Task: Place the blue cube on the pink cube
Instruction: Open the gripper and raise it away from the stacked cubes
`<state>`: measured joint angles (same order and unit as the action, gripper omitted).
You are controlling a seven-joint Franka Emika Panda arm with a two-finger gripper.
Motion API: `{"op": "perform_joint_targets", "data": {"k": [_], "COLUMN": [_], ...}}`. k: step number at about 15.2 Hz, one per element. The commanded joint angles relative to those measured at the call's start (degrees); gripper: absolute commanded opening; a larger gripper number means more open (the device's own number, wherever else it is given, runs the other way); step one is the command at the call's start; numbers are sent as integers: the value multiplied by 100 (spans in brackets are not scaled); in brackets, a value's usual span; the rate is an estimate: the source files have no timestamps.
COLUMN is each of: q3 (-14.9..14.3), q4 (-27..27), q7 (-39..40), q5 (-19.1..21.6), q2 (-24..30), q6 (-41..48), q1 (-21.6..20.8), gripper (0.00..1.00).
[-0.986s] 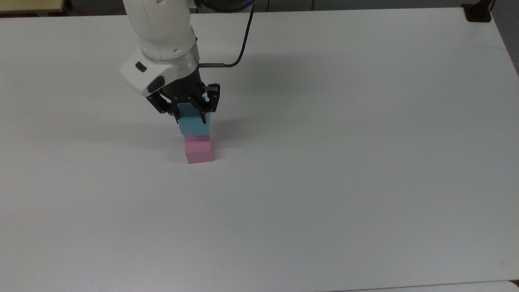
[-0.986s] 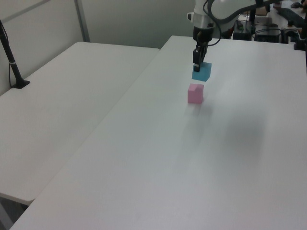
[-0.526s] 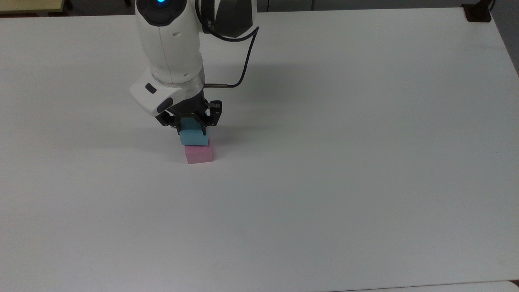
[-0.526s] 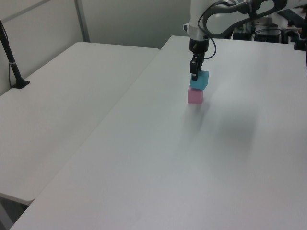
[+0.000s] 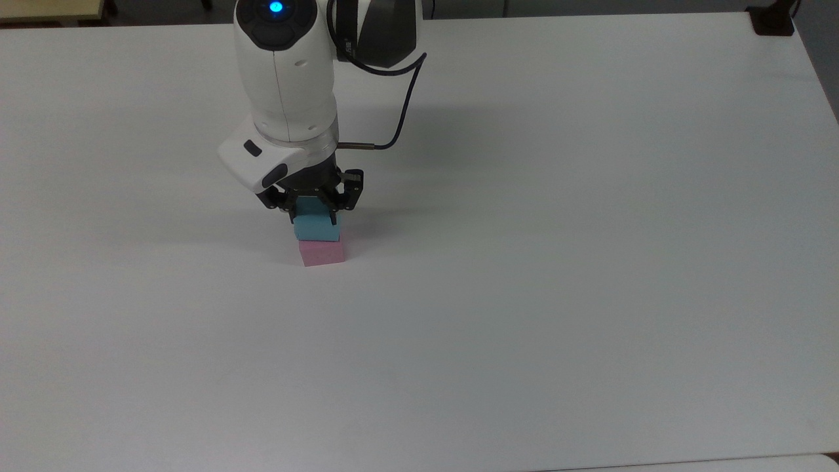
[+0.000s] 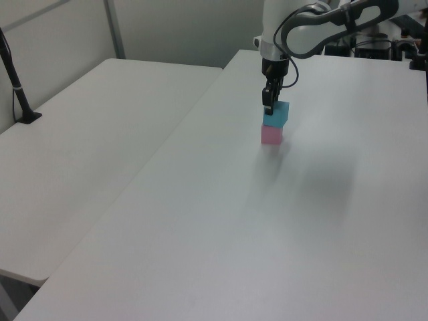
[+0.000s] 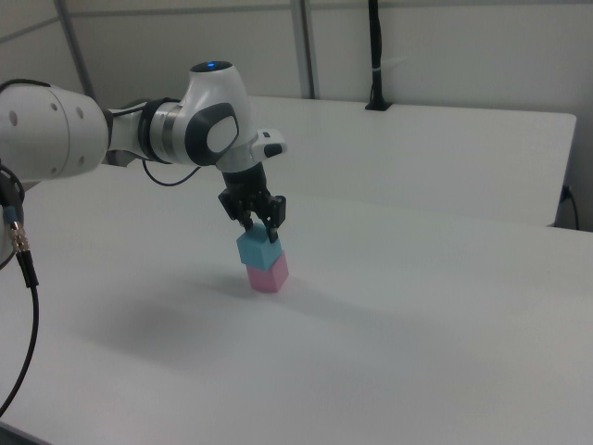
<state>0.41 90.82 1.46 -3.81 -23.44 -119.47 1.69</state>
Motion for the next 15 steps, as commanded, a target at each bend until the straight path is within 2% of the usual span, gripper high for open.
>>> {"op": "perform_joint_targets", "data": {"k": [1,3,4,5,7,10,12,15], "q3": [3,3,3,3,3,3,3,3], "q4": [-30,-30,-30,-30,-30,-38,-30,-65], "q7": [-261,-269,-270,-313,-340,-375,-768,-1323], "q5": [-120,-120,-137,-155,-260,-173,-138,-111], "q2": [-20,-20,-20,-29,-11,155,593,1409], "q6": [-156,-156,-156,-156,-156,-95,150,1019], "q1": [-28,-28,-28,-28,-11,42,208,367], "gripper": [36,37,49,99,100,100,100,100]}}
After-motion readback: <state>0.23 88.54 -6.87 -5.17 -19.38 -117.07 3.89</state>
